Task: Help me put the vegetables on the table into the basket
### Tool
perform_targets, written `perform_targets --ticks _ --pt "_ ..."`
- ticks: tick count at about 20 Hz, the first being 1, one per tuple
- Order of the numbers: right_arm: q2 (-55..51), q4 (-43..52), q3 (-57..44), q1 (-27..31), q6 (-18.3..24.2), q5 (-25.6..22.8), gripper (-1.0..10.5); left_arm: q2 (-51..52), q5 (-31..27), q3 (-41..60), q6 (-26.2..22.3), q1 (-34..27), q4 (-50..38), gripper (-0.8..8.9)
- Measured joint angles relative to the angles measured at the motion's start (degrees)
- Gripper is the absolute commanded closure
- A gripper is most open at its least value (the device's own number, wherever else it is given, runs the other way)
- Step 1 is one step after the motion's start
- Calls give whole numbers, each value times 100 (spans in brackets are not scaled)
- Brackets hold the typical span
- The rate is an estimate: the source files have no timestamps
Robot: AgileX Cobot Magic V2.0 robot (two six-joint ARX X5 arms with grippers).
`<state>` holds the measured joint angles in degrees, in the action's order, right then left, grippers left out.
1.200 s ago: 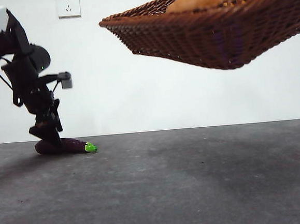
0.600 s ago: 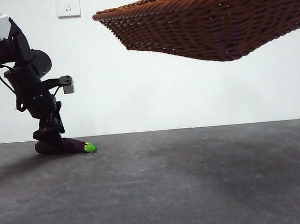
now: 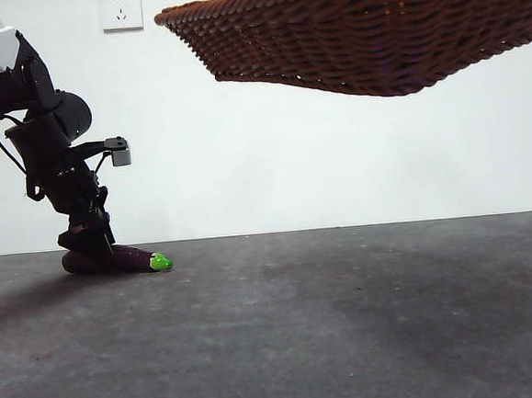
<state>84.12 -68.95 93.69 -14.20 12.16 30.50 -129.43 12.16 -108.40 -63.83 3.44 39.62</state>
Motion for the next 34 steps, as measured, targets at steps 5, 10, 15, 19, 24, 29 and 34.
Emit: perform_targets --ticks 5,10,15,19,24,29,34 --pt "0 -59 0 0 116 50 955 0 -267 0 2 55 -4 480" --pt "-7 -177 0 0 286 466 955 -22 -514 -2 42 212 79 629" --pt "-13 -177 0 -2 328 459 955 -22 -798 -11 39 317 66 826" --pt "-13 -168 0 -4 330 461 955 -22 -898 -20 52 350 96 822" --pt "-13 -68 0 -2 223 452 955 90 -892 -76 525 345 557 821" --pt "-15 -61 0 -2 70 208 955 1314 -258 -70 802 326 732 820" --pt "-15 -173 0 2 -101 -72 955 2732 372 -81 1054 372 1368 819"
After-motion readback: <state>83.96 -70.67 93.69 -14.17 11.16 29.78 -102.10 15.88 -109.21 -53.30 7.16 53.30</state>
